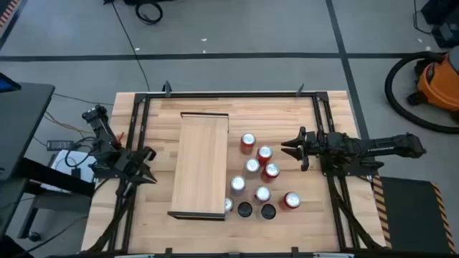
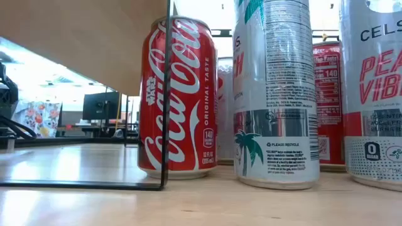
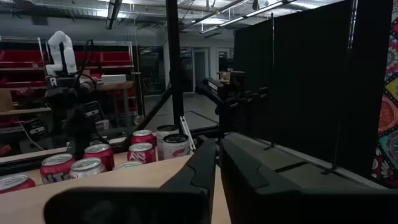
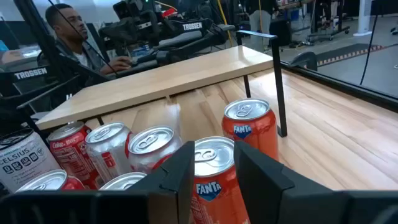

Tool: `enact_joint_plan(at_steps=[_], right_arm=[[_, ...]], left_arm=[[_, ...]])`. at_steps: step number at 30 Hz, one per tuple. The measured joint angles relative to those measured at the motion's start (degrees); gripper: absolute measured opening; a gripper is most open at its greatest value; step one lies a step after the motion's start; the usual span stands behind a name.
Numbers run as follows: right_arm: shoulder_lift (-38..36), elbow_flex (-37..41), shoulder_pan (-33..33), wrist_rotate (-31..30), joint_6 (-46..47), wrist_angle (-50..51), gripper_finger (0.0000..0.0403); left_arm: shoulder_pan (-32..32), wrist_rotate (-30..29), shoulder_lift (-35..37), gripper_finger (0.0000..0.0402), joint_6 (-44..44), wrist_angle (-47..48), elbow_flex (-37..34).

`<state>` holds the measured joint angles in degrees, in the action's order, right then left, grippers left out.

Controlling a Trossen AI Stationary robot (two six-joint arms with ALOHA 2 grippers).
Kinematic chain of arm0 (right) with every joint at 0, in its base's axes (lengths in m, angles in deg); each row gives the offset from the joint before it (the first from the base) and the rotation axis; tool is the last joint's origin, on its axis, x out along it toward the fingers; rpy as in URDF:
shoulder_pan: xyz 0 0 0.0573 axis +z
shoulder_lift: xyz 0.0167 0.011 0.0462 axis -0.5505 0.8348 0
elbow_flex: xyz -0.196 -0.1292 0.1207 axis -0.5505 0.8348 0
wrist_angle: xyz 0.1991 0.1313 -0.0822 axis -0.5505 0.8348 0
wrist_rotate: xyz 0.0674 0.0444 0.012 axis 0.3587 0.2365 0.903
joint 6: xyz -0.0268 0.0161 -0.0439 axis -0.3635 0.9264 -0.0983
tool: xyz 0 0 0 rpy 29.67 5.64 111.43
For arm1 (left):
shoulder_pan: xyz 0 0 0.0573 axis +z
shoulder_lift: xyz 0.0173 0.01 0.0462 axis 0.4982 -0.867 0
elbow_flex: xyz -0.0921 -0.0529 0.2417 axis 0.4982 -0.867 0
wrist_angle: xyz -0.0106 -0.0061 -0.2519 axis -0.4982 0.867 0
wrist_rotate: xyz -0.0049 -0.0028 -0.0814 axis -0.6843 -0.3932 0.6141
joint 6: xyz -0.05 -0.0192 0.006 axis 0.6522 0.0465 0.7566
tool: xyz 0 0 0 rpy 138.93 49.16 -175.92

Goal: Place canned beverage on shelf

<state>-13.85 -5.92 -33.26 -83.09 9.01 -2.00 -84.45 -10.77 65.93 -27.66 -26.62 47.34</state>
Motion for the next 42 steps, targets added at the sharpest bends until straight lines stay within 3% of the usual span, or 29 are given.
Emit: enact_joint_plan(at_steps=[42], right_arm=[[0.01,0.00,0.00,0.00,-0.01,-0.02,0.0122]], left_arm=[[0.02,0.00,-0.02,0.0032,0.00,0.00,0.00]])
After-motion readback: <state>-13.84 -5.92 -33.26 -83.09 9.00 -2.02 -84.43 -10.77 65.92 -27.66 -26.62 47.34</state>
